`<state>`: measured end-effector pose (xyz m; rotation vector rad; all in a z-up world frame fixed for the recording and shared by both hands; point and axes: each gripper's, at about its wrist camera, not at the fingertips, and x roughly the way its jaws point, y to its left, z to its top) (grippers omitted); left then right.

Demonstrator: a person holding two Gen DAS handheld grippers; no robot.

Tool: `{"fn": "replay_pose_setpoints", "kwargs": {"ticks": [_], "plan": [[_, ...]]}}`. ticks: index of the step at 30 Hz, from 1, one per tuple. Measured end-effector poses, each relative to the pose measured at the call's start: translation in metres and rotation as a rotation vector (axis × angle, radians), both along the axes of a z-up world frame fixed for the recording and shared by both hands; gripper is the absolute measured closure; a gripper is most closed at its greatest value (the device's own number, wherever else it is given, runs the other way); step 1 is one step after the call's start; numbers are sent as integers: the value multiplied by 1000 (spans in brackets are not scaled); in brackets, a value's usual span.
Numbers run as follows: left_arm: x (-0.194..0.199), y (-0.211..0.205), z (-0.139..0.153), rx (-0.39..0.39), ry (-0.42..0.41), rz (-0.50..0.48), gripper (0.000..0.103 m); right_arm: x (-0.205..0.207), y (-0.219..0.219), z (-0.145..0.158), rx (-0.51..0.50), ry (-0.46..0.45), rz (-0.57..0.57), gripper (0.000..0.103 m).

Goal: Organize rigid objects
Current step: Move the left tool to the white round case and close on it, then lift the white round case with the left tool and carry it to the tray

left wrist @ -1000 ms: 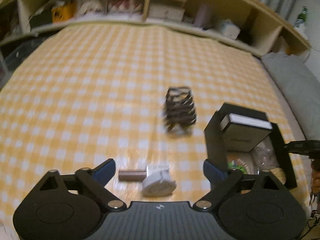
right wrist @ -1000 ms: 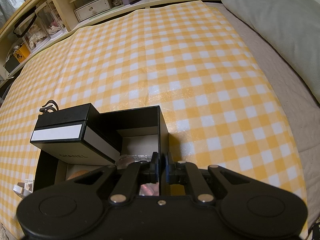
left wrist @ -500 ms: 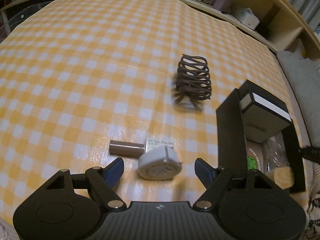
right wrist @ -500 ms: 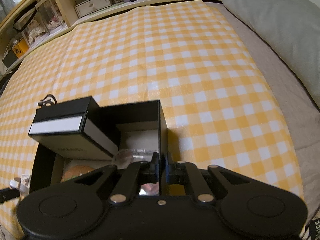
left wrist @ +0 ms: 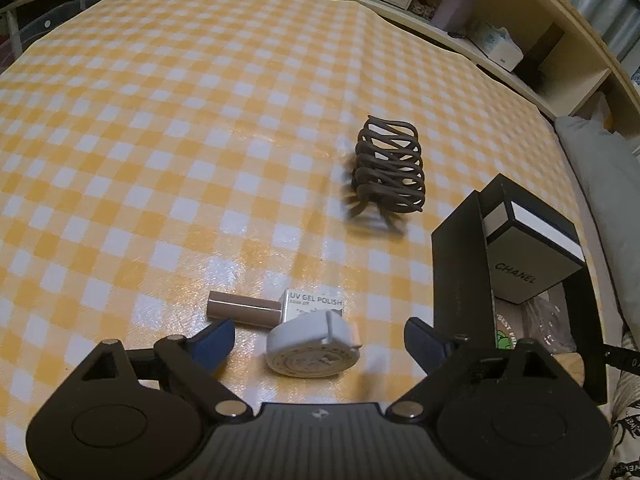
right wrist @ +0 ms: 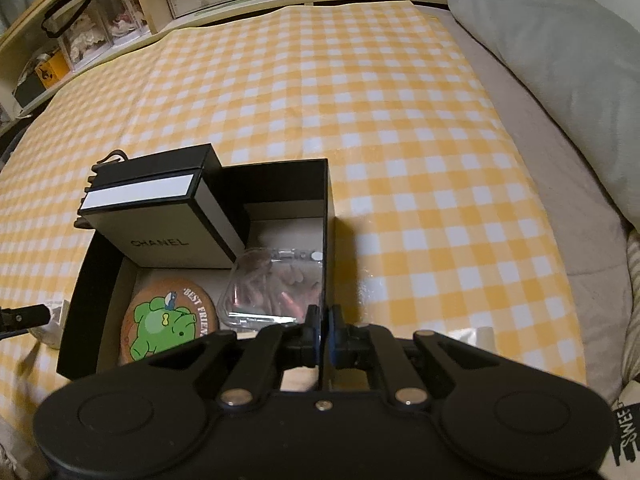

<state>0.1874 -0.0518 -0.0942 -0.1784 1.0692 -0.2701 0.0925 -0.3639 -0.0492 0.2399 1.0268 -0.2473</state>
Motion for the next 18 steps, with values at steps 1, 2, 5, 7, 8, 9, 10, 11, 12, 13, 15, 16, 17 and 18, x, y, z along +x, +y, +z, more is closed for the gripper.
{"fn": "replay_pose_setpoints", "kwargs": {"ticks": [1,2,5,7,8,9,10,11,12,13,15,16,17,18], "plan": [[1,-1,-1,4,2,-11,12,1,0,-1,-2,2,-1,98],[2,-1,-1,8,4,-21,14,1,0,-2,-2,3,-2,98],[5,-5,-5,20,22,-44,21,2,1,-3,-8,4,-1,98],[6,-6,-8,29,39,-48,26,2,1,-3,-11,4,-1,99],[7,-7,-10,33,49,-46,30,0,2,-3,-10,4,-2,98],[8,-7,-13,38,60,-40,33,1,2,-3,-12,4,-3,99],[8,-6,-16,43,70,-30,34,1,2,-4,-14,4,-3,98],[9,-5,-17,41,70,-19,36,1,2,-4,-16,4,-2,98],[9,-3,-17,34,67,-10,36,1,2,-4,-19,5,0,98],[10,-2,-17,27,69,-2,36,1,2,-5,-20,5,1,98],[11,1,-16,3,75,18,36,1,1,-5,-19,5,4,98],[11,1,-16,-2,77,25,36,1,1,-5,-19,5,4,98],[11,2,-16,2,78,29,42,1,2,-5,-21,5,3,98],[11,2,-16,12,77,27,47,1,2,-5,-23,6,4,98]]}}
